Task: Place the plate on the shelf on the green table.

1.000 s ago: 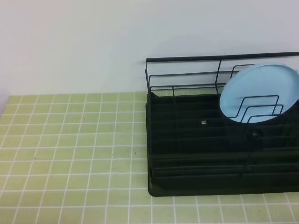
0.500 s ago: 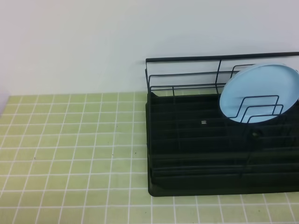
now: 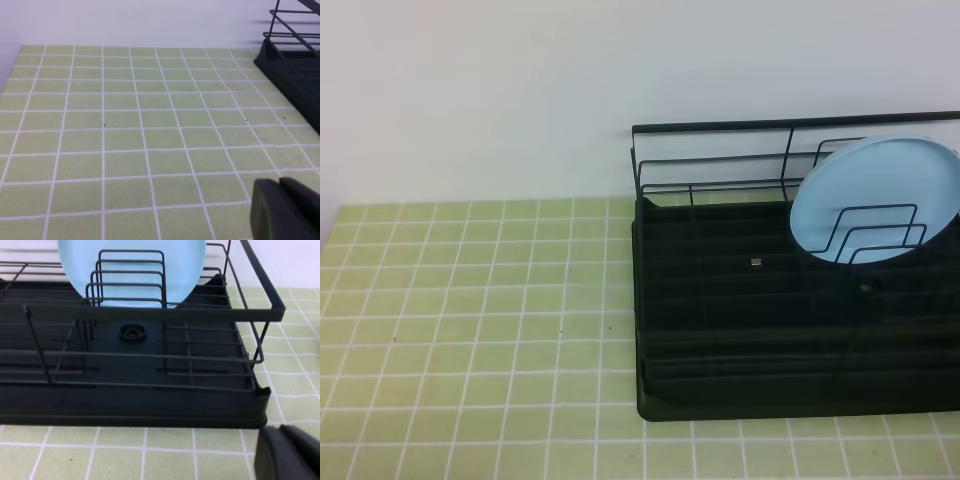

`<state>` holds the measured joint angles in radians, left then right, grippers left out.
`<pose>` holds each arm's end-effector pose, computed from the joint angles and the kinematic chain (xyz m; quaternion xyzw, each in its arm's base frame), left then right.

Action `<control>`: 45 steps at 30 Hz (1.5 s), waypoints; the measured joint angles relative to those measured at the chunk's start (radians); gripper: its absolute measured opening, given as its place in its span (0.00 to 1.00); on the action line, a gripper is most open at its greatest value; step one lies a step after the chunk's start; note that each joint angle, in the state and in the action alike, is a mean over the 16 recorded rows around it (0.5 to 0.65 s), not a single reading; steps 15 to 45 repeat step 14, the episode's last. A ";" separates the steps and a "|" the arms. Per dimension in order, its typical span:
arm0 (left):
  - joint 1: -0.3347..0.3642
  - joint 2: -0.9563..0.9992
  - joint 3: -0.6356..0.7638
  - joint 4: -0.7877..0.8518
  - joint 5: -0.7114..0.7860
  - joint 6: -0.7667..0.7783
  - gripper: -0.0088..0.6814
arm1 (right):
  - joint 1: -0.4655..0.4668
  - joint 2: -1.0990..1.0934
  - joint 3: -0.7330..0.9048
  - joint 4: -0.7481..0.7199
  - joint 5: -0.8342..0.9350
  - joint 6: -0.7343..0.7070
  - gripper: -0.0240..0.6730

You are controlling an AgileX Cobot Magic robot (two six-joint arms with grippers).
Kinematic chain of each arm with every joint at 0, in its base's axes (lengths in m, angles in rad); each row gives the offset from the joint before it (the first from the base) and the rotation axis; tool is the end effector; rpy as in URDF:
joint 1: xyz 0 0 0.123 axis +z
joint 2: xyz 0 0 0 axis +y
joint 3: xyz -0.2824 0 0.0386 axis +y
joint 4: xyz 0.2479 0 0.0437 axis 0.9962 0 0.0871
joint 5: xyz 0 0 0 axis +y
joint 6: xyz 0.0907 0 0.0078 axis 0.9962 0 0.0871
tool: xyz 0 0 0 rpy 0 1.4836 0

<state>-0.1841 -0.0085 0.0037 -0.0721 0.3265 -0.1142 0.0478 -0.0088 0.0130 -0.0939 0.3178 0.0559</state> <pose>0.0522 -0.0119 0.1829 0.0078 0.7847 -0.1219 0.6078 0.0539 -0.0001 0.1806 -0.0227 0.7843 -0.0070 0.6199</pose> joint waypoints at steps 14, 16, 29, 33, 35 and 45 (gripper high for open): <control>0.000 0.000 0.000 0.000 0.000 0.000 0.01 | 0.000 0.000 0.013 -0.005 0.000 0.000 0.03; 0.000 0.000 0.000 0.000 0.000 0.000 0.01 | 0.000 0.000 0.013 -0.005 0.000 0.000 0.03; 0.000 0.000 0.000 0.000 0.000 0.000 0.01 | 0.000 0.000 0.013 -0.005 0.000 0.000 0.03; 0.000 0.000 0.000 0.000 0.000 0.000 0.01 | 0.000 0.000 0.013 -0.005 0.000 0.000 0.03; 0.000 0.000 0.000 0.000 0.000 0.000 0.01 | 0.000 0.000 0.013 -0.005 0.000 0.000 0.03; 0.000 0.000 0.000 0.000 0.000 0.000 0.01 | 0.000 0.000 0.013 -0.005 0.000 0.000 0.03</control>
